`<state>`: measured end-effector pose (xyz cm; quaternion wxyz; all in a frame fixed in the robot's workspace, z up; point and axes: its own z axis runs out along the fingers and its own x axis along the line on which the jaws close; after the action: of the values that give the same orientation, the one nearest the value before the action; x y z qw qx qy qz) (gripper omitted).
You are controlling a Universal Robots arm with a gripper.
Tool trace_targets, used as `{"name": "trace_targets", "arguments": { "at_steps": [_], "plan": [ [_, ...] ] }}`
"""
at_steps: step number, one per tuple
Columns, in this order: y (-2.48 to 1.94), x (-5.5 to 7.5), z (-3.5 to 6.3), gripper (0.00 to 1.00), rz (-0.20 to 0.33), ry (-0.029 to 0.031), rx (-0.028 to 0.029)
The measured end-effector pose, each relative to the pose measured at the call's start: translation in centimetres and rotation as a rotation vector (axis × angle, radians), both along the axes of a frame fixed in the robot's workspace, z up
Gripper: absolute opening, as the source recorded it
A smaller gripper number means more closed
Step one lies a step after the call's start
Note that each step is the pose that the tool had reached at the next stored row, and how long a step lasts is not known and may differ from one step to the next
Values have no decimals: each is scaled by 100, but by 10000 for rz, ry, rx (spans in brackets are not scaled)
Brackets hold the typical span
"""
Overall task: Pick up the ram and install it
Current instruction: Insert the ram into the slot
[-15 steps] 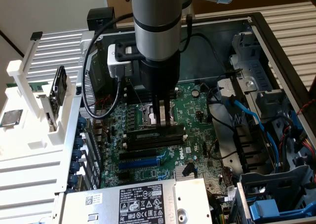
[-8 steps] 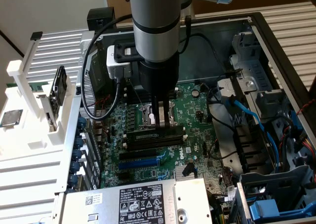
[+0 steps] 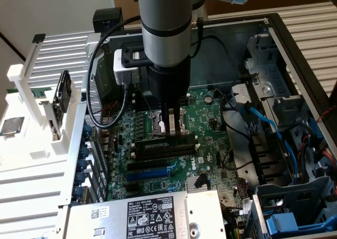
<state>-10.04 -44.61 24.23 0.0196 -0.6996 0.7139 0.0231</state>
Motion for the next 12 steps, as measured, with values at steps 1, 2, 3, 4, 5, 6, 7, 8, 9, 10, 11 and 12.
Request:
{"name": "trace_targets", "arguments": {
  "at_steps": [1,2,3,4,5,6,7,8,9,10,11,12],
  "plan": [
    [2,0,-3,12,5,0,0],
    [6,-1,-5,12,7,1,-1],
    [12,-1,-8,12,7,1,-1],
    [16,0,-10,12,10,0,0],
    [18,0,-12,12,14,-1,1],
    [17,0,-12,12,18,0,-1],
    [17,0,-12,12,24,2,-2],
    [17,-1,-12,12,29,1,-3],
    [18,0,-14,12,36,1,-2],
    [18,0,-14,12,44,1,-2],
    [18,-1,-16,12,52,1,-2],
    [18,0,-21,12,58,-1,2]
  ]
}}
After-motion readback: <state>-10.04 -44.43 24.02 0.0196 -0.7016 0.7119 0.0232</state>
